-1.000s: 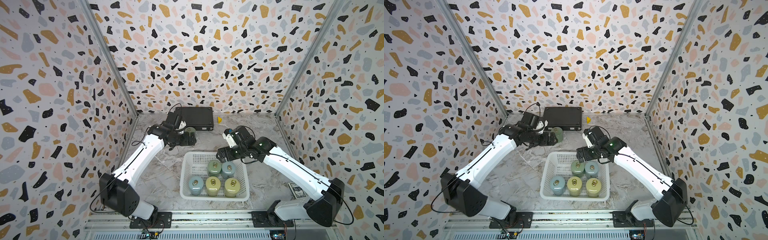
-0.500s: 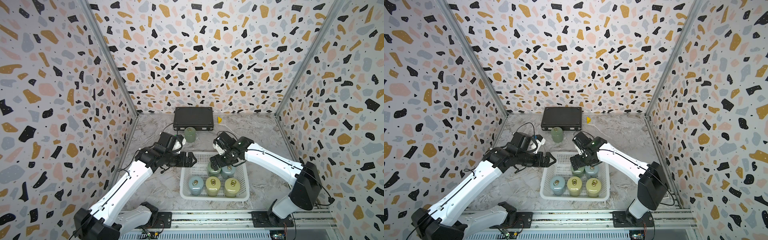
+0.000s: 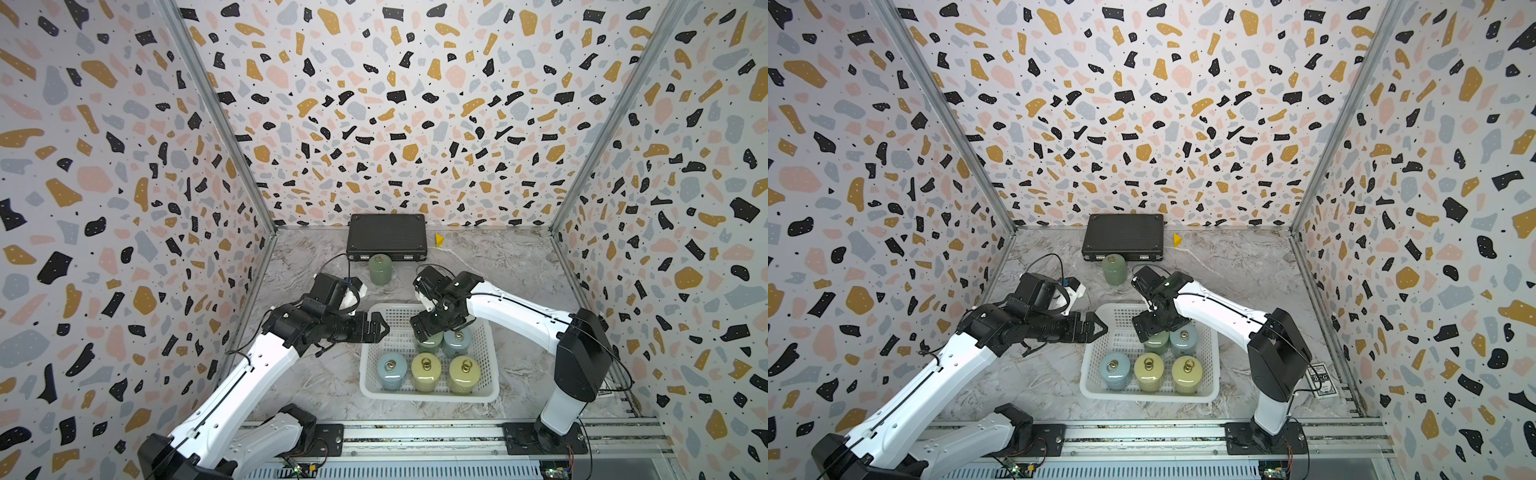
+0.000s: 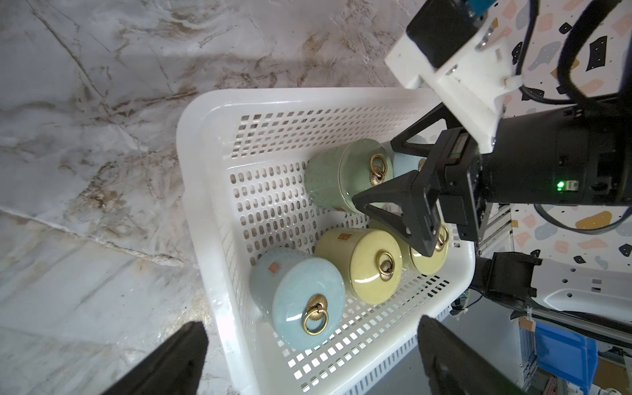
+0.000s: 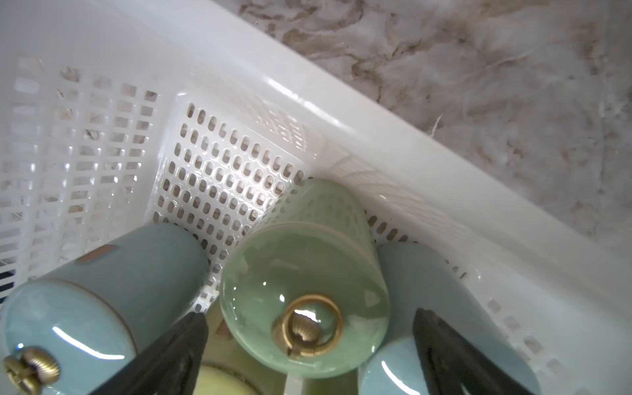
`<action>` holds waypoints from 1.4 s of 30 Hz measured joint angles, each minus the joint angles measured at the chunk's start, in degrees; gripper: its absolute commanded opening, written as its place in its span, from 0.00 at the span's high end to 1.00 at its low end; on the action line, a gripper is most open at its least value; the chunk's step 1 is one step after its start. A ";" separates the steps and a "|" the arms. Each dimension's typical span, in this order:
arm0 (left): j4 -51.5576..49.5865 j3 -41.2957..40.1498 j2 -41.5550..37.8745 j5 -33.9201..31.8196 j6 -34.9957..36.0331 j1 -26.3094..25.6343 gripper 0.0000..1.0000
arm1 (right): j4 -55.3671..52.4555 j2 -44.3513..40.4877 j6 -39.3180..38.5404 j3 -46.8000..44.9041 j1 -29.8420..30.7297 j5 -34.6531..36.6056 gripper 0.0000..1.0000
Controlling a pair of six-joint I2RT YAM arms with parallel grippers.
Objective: Take the tea canister out of the basket
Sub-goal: Pick up the tea canister from the basket.
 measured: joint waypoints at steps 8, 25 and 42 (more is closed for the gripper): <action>-0.83 -0.07 -0.87 -0.15 0.02 0.00 0.00 | -0.20 2.78 -0.28 0.09 2.19 0.85 0.01; -2.89 -0.90 -2.73 -0.15 0.02 0.00 0.00 | 0.61 8.02 -0.24 1.31 3.78 2.99 0.11; -2.93 -0.87 -3.50 -2.25 -0.17 0.00 0.00 | -6.34 8.00 -0.79 7.28 3.74 4.46 0.23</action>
